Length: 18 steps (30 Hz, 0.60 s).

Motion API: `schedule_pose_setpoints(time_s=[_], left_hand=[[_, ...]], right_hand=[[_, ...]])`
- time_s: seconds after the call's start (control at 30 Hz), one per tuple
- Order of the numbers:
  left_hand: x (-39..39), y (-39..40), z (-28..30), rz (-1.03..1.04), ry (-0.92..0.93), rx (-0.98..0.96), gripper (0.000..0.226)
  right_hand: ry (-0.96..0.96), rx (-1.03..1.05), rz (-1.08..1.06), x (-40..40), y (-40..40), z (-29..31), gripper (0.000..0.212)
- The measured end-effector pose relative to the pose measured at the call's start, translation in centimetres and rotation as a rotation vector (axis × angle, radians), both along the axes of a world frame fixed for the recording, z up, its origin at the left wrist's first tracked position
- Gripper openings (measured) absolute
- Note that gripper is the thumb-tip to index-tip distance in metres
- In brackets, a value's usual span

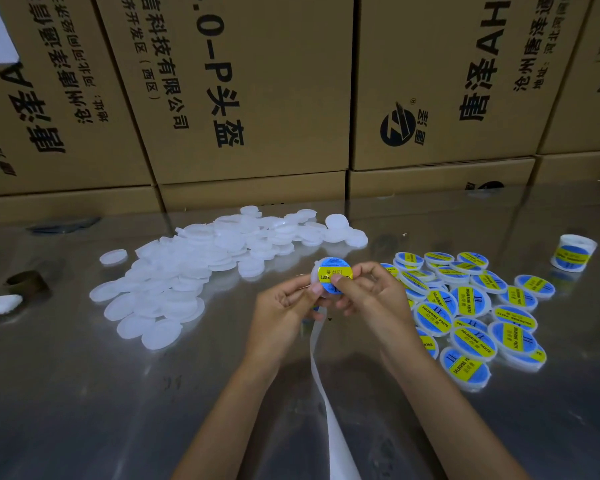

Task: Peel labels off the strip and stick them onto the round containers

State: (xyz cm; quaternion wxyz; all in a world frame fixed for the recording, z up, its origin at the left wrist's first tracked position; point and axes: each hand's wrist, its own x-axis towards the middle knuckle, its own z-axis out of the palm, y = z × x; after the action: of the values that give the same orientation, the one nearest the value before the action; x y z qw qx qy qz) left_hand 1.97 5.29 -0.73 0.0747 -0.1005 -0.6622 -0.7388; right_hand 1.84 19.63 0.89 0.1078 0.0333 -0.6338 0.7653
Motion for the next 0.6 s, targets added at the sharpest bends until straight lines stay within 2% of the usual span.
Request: schedule_pose_setpoints(time_s=[0.1, 0.23, 0.6], left_hand=[[0.05, 0.1, 0.06, -0.006, 0.004, 0.024, 0.033], [0.03, 0.16, -0.08, -0.021, 0.002, 0.048, 0.018], [-0.09, 0.13, -0.05, -0.022, -0.065, 0.135, 0.026]], right_hand=[[0.002, 0.006, -0.008, 0.0, -0.06, 0.01, 0.018], [-0.001, 0.002, -0.012, -0.02, -0.05, 0.12, 0.018], [0.015, -0.007, -0.002, 0.19, -0.13, 0.08, 0.019]])
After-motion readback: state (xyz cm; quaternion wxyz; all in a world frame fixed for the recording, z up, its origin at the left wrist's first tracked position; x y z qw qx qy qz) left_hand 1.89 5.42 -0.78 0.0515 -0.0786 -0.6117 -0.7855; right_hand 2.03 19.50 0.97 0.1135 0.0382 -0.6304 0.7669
